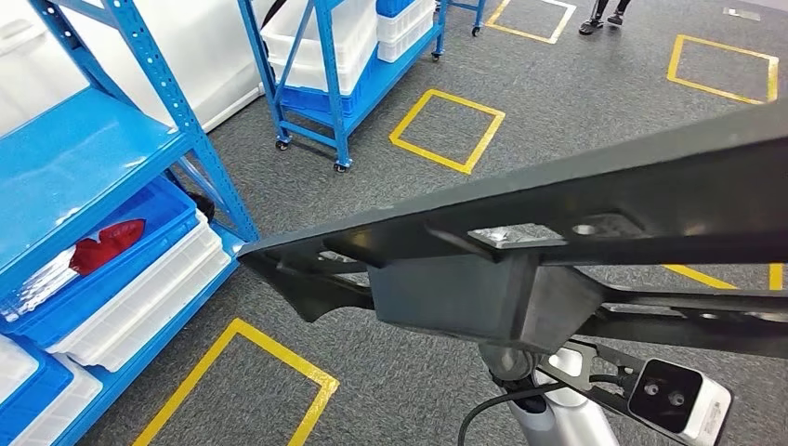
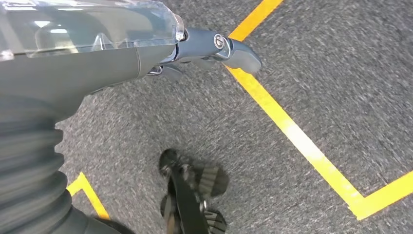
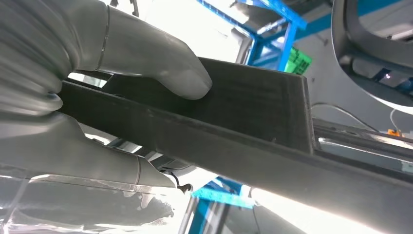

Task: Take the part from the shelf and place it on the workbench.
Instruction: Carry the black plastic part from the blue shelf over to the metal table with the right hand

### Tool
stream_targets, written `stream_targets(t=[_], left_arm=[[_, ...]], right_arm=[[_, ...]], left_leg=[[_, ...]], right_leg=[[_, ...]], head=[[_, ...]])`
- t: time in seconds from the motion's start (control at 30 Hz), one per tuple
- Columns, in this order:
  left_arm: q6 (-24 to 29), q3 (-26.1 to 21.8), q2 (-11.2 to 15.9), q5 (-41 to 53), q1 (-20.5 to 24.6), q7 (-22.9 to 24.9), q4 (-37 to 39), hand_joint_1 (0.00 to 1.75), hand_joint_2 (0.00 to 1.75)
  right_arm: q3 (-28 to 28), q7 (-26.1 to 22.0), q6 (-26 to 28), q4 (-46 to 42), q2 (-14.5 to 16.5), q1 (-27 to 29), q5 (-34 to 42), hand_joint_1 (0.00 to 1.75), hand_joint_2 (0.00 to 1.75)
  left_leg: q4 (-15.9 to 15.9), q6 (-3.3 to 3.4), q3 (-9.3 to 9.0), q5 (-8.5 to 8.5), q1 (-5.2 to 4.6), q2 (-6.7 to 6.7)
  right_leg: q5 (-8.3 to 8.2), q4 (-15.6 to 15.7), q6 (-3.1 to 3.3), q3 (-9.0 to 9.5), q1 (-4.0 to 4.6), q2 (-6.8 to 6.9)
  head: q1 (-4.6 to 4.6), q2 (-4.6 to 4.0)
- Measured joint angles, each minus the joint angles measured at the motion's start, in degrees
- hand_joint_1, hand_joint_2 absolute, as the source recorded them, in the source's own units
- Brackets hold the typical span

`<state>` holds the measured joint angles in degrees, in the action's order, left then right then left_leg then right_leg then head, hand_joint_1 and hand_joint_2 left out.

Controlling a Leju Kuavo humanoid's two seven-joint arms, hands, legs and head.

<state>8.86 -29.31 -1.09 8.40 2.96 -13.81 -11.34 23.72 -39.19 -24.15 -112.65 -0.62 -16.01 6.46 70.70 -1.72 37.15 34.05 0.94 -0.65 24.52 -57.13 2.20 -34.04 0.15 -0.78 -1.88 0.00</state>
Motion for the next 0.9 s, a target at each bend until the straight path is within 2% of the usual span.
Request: stream_targets(t=[0.03,0.07,0.1,0.13,0.2,0.23,0.27,0.33,0.4,0.47,0.5,0.53,0.57,0.6,0.63,0.7,0.73,0.77,0.83,0.87,0.9], left_arm=[[-0.1,-0.2,0.0,-0.1,-0.1,-0.1,0.0,0.00,1.75],[-0.1,-0.5,0.1,-0.3,-0.1,-0.2,0.0,0.00,1.75],[-0.1,-0.7,0.1,-0.4,-0.1,-0.1,0.0,0.00,1.75],[0.0,-1.0,0.1,-0.6,0.0,-0.1,0.0,0.00,1.75],[0.3,-1.3,0.2,-0.6,0.0,0.1,0.0,0.00,1.75],[0.5,-1.6,0.2,-0.6,0.0,0.3,0.0,0.00,1.75],[0.7,-1.8,0.2,-0.5,0.1,0.4,0.0,0.00,1.75],[0.8,-2.1,0.2,-0.2,0.3,0.6,0.0,0.00,1.75],[0.8,-2.2,0.1,0.0,0.5,0.6,0.0,0.00,1.75],[0.8,-2.3,0.1,-0.1,0.4,0.3,-0.1,0.00,1.75],[0.8,-2.3,0.1,-0.1,0.2,0.2,-0.1,0.00,1.75],[0.8,-2.5,0.1,-0.2,0.1,0.2,-0.1,0.00,1.75],[0.9,-2.6,0.1,-0.3,0.0,0.1,-0.1,0.00,1.75],[1.0,-2.7,0.1,-0.3,0.0,0.1,-0.1,0.00,1.75],[1.0,-2.9,0.2,-0.3,0.0,0.1,-0.1,0.00,1.75],[1.1,-3.3,0.4,-0.3,0.0,0.3,-0.1,0.00,1.75],[1.2,-3.5,0.5,-0.3,0.0,0.4,-0.1,0.00,1.75],[1.3,-3.7,0.7,-0.3,0.0,0.5,-0.1,0.00,1.75],[1.3,-3.9,0.9,-0.3,0.0,0.6,-0.1,0.00,1.75],[1.3,-4.0,1.0,-0.2,0.0,0.6,-0.2,0.00,1.75],[1.1,-4.0,1.0,-0.1,0.0,0.6,-0.2,0.00,1.75]], right_arm=[[0.1,0.0,-0.5,0.7,0.0,0.0,0.7,1.75,1.75],[0.1,0.0,-0.9,1.4,0.0,0.0,1.5,1.75,1.75],[0.2,0.0,-1.3,1.9,0.0,0.0,2.4,1.75,1.75],[0.3,0.0,-1.7,2.4,-0.1,0.0,3.3,1.75,1.75],[0.4,0.0,-2.7,3.0,-0.2,0.1,4.4,1.75,1.75],[0.5,0.0,-3.1,3.3,-0.2,0.1,4.5,1.75,1.75],[0.7,0.0,-3.3,3.6,-0.3,0.2,4.5,1.75,1.75],[1.5,0.1,-3.0,4.4,-0.3,0.4,4.3,1.75,1.75],[2.5,0.2,-2.5,5.0,-0.3,0.2,4.3,1.75,1.75],[3.4,0.1,-2.5,5.7,-0.3,0.1,4.5,1.75,1.75],[3.7,0.1,-2.7,6.1,-0.3,0.3,4.7,1.75,1.75],[3.9,0.0,-3.0,6.6,-0.3,0.5,4.8,1.75,1.75],[4.0,0.0,-3.3,6.9,-0.3,0.8,4.8,1.75,1.75],[4.0,0.0,-3.7,7.2,-0.3,1.1,4.7,1.75,1.75],[4.0,0.0,-4.1,7.4,-0.3,1.2,4.5,1.75,1.75],[4.0,0.0,-4.6,7.7,-0.3,1.4,4.1,1.75,1.75],[4.0,0.0,-4.8,7.7,-0.2,1.5,3.9,1.75,1.75],[4.0,0.0,-5.0,7.8,-0.1,1.6,3.8,1.75,1.75],[3.7,0.0,-5.5,7.9,0.2,2.1,3.6,1.75,1.75],[3.5,0.0,-5.8,7.9,0.4,2.3,3.4,1.75,1.75],[3.3,0.0,-6.0,7.9,0.6,2.4,3.2,1.75,1.75]], left_leg=[[2.6,-0.05,1.41,0.54,0.00,0.22],[3.1,-0.05,1.89,-0.06,0.00,0.30],[1.3,0.00,1.31,-1.74,0.02,0.44],[-2.3,0.09,-0.19,-4.06,0.07,0.95],[-9.6,0.37,-3.33,-7.21,0.19,2.88],[-11.7,0.56,-4.19,-7.77,0.22,3.53],[-12.4,0.80,-4.50,-7.70,0.15,3.71],[-12.8,1.48,-4.69,-7.90,0.11,2.72],[-13.2,2.18,-4.96,-8.14,0.16,1.70],[-13.4,2.59,-5.11,-8.11,0.06,0.56],[-13.4,2.70,-5.12,-8.04,-0.03,-0.08],[-13.3,2.74,-5.15,-7.95,-0.11,-0.71],[-13.3,2.73,-5.18,-7.86,-0.15,-1.33],[-13.3,2.66,-5.26,-7.74,-0.18,-1.90],[-13.3,2.53,-5.43,-7.58,-0.18,-2.43],[-13.2,2.11,-5.86,-7.20,-0.32,-3.37],[-13.3,1.81,-6.03,-7.04,-0.39,-3.78],[-13.3,1.48,-6.18,-6.88,-0.45,-4.21],[-13.4,0.77,-6.50,-6.64,-0.41,-5.12],[-13.3,0.44,-6.63,-6.32,-0.32,-4.87],[-12.3,0.20,-6.40,-5.56,-0.23,-3.91]], right_leg=[[0.02,0.0,0.05,0.02,0.07,-0.73],[0.04,-0.1,0.06,0.05,0.11,-1.44],[0.08,-0.2,0.00,0.11,0.12,-2.18],[0.16,-0.4,-0.11,0.17,0.09,-2.88],[0.40,-0.9,-0.51,0.01,0.16,-4.11],[0.44,-1.1,-0.77,-0.20,0.15,-4.65],[0.41,-1.2,-1.09,-0.42,0.09,-5.17],[0.34,-1.3,-1.76,-0.72,-0.13,-5.83],[1.53,-3.1,-2.30,-1.63,-0.05,-3.97],[4.68,-9.4,-2.70,-4.77,-0.10,-0.99],[6.22,-13.3,-2.86,-6.83,-0.29,-0.23],[7.07,-16.3,-2.98,-8.45,-0.47,0.15],[6.91,-17.4,-3.04,-9.15,-0.62,0.35],[5.69,-16.1,-3.01,-8.61,-0.72,0.56],[3.77,-12.7,-2.91,-6.89,-0.76,1.01],[0.90,-4.7,-2.43,-2.75,-0.42,3.32],[0.36,-2.3,-2.12,-1.52,-0.13,4.16],[0.45,-1.4,-1.83,-1.09,0.17,4.58],[0.36,-1.1,-1.20,-1.07,0.35,3.33],[0.22,-0.8,-0.89,-0.89,0.25,2.71],[0.05,-0.5,-0.51,-0.67,0.12,2.14]], head=[[0.00,0.00],[0.00,0.00],[0.00,0.00],[0.00,0.00],[0.01,0.00],[0.01,0.00],[0.01,0.00],[0.00,0.00],[0.01,0.00],[0.01,0.00],[0.01,0.00],[0.01,0.00],[0.01,0.00],[0.01,0.00],[0.01,0.00],[0.01,0.00],[0.00,0.00],[0.00,0.00],[0.00,0.00],[0.00,0.00],[0.00,0.00]])
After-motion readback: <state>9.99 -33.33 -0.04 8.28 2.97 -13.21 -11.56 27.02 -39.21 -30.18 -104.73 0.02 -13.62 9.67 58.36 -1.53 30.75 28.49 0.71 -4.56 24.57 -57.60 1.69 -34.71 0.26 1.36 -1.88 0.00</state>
